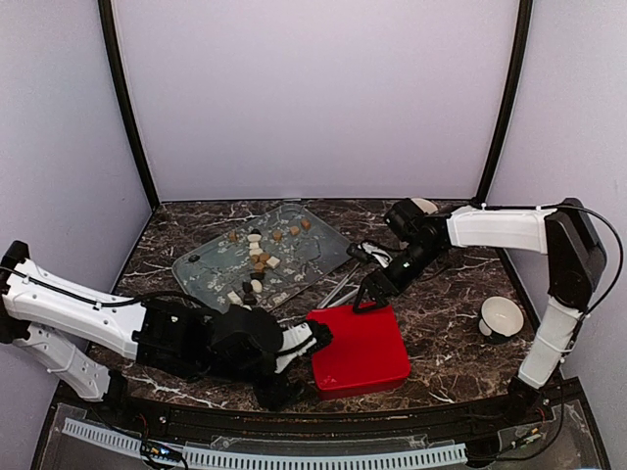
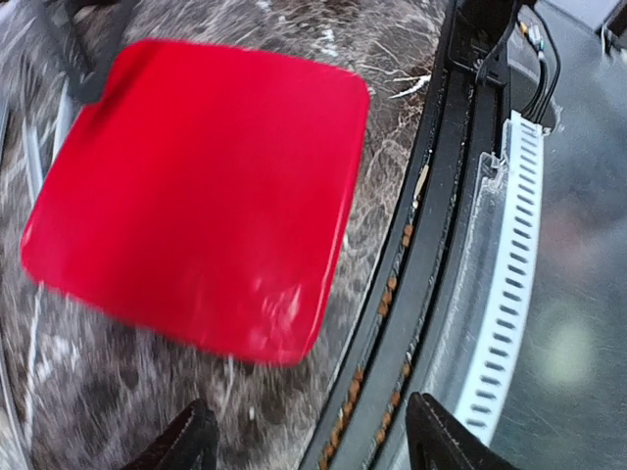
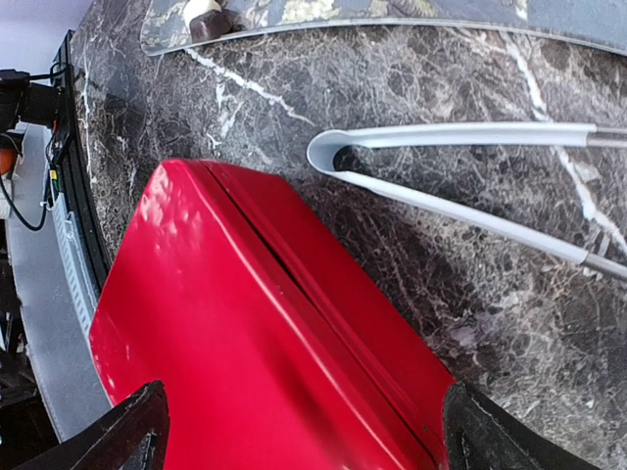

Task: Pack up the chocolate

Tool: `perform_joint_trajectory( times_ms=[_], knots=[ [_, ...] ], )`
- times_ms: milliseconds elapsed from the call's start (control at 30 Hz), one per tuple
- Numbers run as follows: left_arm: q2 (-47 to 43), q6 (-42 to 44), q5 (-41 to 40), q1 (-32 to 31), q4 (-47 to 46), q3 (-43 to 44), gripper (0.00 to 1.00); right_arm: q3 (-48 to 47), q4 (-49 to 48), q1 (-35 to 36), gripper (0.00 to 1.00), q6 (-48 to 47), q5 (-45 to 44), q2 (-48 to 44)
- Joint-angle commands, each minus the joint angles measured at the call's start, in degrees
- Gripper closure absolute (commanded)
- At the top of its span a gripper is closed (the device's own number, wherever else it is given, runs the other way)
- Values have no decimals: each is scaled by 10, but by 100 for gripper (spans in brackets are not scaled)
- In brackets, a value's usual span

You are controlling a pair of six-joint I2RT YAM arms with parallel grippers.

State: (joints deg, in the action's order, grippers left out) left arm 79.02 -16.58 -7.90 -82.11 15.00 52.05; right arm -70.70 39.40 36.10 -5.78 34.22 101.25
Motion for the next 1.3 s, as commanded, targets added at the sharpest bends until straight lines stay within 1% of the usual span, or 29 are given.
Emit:
perform_joint_trajectory(
  times_ms=[0,67,200,333,433,567,700,867,1033,1267],
  knots=[
    [99,128,-97,-31,-7,81,32,-24,11,-1,3,-26,5,17],
    [139,152,-104,-38,-11,114,32,-24,13,0,4,-30,5,27],
    [198,198,-113,-52,-47,150,30,-21,14,0,6,-36,17,40],
    [260,231,-142,-64,-43,193,30,-18,14,0,8,-40,22,56],
    [301,229,-184,-68,-24,219,30,-15,14,0,10,-40,28,65],
    [322,216,-241,-65,-4,228,30,-8,11,-1,12,-38,29,71],
    [323,197,-246,-54,16,228,32,0,8,0,14,-34,37,72],
    [308,158,-219,-29,32,210,36,9,8,1,19,-23,51,68],
    [264,146,-199,-8,23,156,39,34,1,2,27,3,77,57],
    [190,154,-169,27,21,79,42,78,-22,3,35,55,120,36]
  ],
)
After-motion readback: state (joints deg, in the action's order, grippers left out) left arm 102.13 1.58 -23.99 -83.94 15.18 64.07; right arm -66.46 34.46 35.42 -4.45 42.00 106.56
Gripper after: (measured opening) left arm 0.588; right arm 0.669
